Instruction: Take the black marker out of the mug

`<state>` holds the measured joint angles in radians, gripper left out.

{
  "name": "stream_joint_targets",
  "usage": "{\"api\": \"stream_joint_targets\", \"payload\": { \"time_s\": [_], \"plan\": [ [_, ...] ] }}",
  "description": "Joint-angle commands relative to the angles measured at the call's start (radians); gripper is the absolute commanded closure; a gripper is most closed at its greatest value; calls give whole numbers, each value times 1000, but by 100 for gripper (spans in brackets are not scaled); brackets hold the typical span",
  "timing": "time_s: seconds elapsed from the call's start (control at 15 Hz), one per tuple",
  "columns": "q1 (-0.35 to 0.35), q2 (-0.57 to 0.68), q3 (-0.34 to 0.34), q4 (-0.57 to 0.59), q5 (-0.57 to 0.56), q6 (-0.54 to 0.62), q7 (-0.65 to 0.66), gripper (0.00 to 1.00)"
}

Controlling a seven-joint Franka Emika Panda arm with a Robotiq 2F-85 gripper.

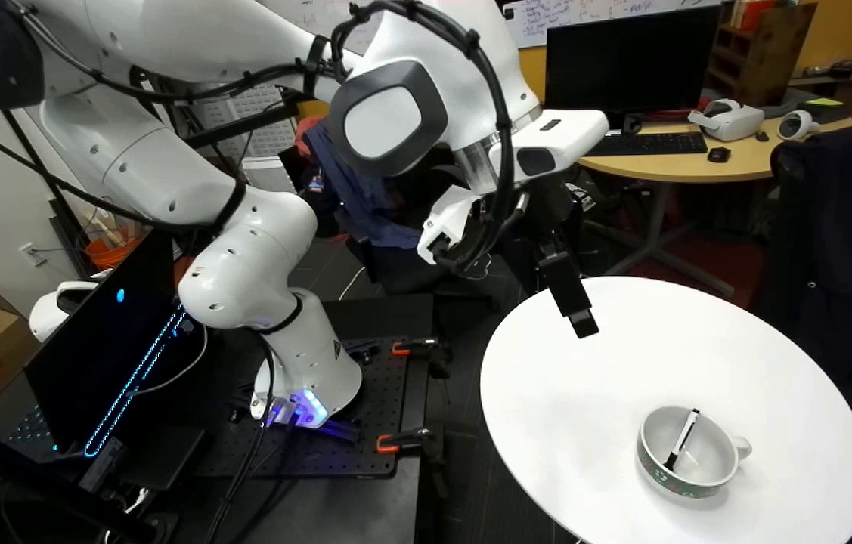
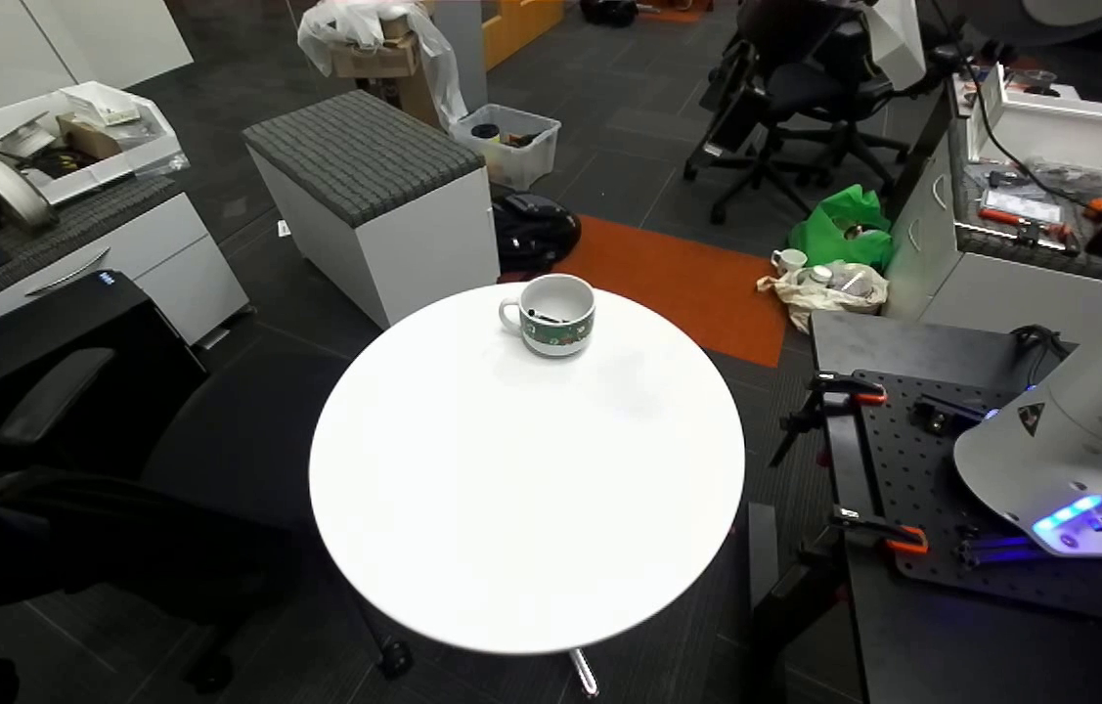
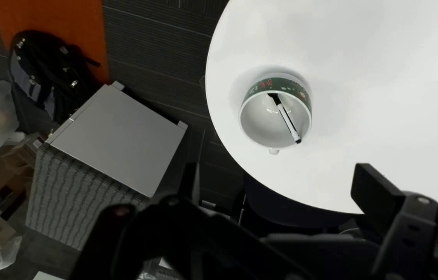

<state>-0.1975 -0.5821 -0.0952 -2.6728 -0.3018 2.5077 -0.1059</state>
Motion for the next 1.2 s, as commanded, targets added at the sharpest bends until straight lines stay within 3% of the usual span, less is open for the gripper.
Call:
{"api": "stream_joint_targets", "payload": {
  "time_s": [0.0,0.33,0.47,1.0,1.13],
  "plan": [
    [26,116,-79,80,16,2,-149,0],
    [69,220,-145,148,75,-12,-302,0],
    [43,188,-128,112,58,-3,-270,0],
    [64,236,-133,124,68,8,-308,0],
    [91,248,-146,122,116,-15,-341,0]
  ]
}}
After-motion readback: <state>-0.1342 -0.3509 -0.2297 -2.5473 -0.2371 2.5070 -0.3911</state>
